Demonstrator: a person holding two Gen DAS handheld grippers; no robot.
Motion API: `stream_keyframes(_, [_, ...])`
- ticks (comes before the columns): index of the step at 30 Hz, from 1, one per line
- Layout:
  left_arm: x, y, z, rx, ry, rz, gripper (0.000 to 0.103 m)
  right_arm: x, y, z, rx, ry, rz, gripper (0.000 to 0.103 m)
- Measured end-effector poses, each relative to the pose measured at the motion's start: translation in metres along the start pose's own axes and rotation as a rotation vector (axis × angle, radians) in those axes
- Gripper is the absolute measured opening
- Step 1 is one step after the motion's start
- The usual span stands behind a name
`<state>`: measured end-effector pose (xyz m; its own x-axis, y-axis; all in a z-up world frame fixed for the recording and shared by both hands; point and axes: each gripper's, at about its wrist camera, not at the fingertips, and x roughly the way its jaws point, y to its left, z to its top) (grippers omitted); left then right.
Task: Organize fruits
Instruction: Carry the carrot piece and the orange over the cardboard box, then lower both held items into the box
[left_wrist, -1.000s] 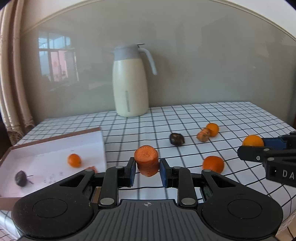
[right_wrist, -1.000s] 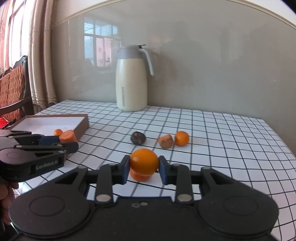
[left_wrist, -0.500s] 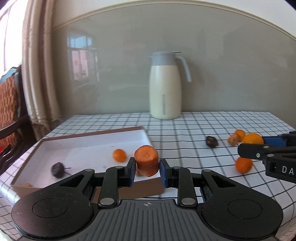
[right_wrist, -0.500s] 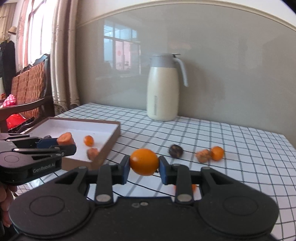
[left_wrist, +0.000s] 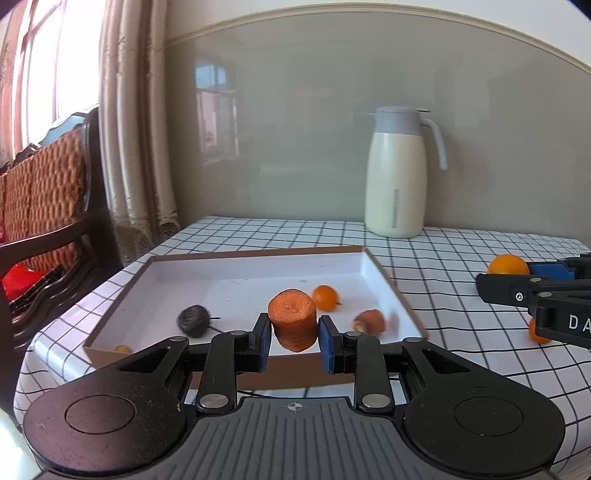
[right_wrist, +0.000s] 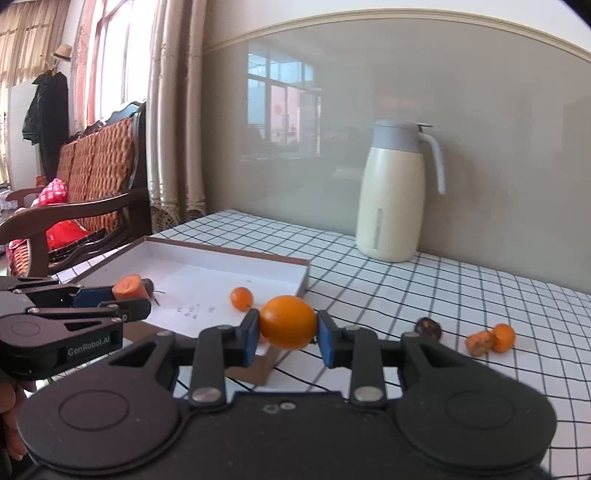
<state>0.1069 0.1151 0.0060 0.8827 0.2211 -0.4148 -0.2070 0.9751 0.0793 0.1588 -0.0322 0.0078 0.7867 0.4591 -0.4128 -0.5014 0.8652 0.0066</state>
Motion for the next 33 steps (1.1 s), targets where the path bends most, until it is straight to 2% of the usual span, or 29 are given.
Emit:
stream_keyframes(18, [0.008, 0.056, 0.001, -0.043, -0.005, 0.108, 0.027, 0.034, 0.039, 0.022, -0.057, -0.013, 0.078, 0.024])
stream_keyframes(26, [0.023, 0.085, 0.011, -0.062, -0.011, 0.164, 0.027, 0.057, 0.041, 0.035, -0.071, -0.007, 0.080, 0.024])
stream_keyframes(33, [0.040, 0.098, 0.017, -0.065, -0.009, 0.183, 0.027, 0.073, 0.040, 0.043, -0.075, -0.006, 0.080, 0.024])
